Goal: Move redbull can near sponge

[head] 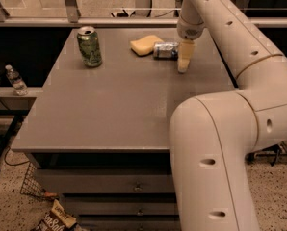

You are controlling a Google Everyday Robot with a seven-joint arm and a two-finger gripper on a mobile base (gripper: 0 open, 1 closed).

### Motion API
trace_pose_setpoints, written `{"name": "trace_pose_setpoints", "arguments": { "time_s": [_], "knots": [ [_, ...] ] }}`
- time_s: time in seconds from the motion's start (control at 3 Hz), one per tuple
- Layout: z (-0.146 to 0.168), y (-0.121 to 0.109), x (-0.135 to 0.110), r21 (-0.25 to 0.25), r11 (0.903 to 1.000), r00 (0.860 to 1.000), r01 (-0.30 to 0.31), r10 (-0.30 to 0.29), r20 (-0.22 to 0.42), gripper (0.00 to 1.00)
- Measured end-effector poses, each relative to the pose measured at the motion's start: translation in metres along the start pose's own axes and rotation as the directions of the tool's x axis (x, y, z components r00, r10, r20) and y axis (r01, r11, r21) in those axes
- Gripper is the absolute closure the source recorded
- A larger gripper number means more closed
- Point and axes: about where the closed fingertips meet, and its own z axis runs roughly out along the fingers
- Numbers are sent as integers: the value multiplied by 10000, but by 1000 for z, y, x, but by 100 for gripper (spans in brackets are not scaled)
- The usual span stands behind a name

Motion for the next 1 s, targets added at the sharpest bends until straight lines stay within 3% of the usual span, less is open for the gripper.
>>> {"name": "trace_pose_setpoints", "arguments": {
  "time_s": [0.33,0.67,1.0],
  "knots": [
    [-32,-8,14,657,9974,9990,-303,323,-302,0],
    [-79,-8,41,1478,9849,9936,-906,994,-533,0],
    [-117,12,68,2009,9665,9858,-1598,1668,-184,0]
  ]
}}
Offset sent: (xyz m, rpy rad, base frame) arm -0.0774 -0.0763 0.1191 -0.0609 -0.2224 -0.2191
